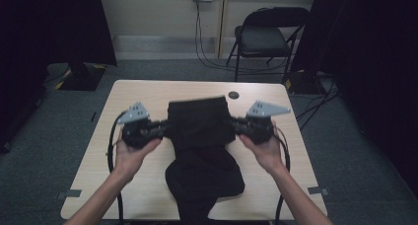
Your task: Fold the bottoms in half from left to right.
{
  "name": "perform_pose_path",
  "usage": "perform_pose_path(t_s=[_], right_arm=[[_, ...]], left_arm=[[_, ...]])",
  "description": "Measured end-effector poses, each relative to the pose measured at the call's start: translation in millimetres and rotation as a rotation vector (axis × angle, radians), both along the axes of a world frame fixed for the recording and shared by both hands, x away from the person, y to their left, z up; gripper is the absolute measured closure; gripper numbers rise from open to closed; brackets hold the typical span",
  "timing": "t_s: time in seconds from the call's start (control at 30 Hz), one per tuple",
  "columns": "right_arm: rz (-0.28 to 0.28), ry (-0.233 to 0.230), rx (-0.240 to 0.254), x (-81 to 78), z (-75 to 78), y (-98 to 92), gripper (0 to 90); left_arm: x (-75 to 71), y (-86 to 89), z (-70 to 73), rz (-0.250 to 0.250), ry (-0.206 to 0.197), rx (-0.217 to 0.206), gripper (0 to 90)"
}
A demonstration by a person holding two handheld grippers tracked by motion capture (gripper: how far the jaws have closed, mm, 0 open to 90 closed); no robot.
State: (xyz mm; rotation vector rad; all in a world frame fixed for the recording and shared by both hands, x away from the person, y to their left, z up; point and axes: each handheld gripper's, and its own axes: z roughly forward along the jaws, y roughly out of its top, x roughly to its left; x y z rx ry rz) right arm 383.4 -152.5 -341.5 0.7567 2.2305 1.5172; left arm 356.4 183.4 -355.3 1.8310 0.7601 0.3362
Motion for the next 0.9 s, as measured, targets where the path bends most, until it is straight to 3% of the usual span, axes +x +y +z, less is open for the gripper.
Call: perform_pose_path(t_s=[0.07,0.1,0.13,0.2,0.23,0.27,0.3,0.33,0.47,0.53,0.57,0.63,0.73,0.83,0.9], right_arm=[[0.013,0.049,-0.041,-15.5,-24.3,-0.2,85.4],[0.015,0.117,-0.073,-29.1,-53.8,-1.2,85.4],[0.015,0.117,-0.073,-29.1,-53.8,-1.2,85.4],[0.016,0.190,-0.121,-37.7,-85.9,-1.1,85.4],[0.011,0.240,-0.161,-40.0,-113.0,1.1,85.4],[0.011,0.240,-0.161,-40.0,-113.0,1.1,85.5],[0.007,0.254,-0.179,-39.2,-121.4,2.3,85.6],[0.005,0.268,-0.211,-35.7,-130.6,4.2,85.6],[-0.023,0.251,-0.253,-13.0,-145.6,6.9,86.0],[-0.050,0.228,-0.248,1.7,-150.3,9.7,86.2],[-0.060,0.219,-0.254,7.7,-150.5,11.2,86.3],[-0.089,0.197,-0.267,25.0,-150.9,14.5,86.4],[-0.140,0.183,-0.247,57.2,-153.9,15.3,86.4],[-0.187,0.186,-0.231,86.5,-155.1,13.7,86.4],[-0.218,0.181,-0.246,101.4,-154.1,14.2,86.3]], left_arm=[[-12.3,-1.6,-33.1,-0.028,0.078,0.028,79.1],[-14.9,-3.1,-45.1,-0.031,0.103,0.035,79.0],[-16.5,-6.0,-61.1,-0.040,0.146,0.062,79.0],[-16.9,-14.7,-92.3,-0.065,0.225,0.169,78.5],[-15.3,-17.7,-103.0,-0.066,0.264,0.187,78.5],[-13.1,-19.9,-109.8,-0.067,0.291,0.202,78.5],[-9.2,-23.4,-116.9,-0.061,0.291,0.272,78.5],[-6.2,-24.9,-119.4,-0.061,0.281,0.296,78.4],[16.2,-29.2,-131.0,-0.028,0.254,0.333,78.2],[29.0,-31.5,-130.6,0.006,0.230,0.354,78.0],[41.1,-32.0,-131.7,0.028,0.204,0.359,78.0],[62.7,-33.2,-133.5,0.069,0.196,0.346,77.9],[95.1,-38.2,-135.7,0.113,0.158,0.346,77.3],[120.4,-42.7,-137.1,0.143,0.153,0.331,75.3],[134.2,-46.2,-137.8,0.167,0.157,0.317,72.1]])
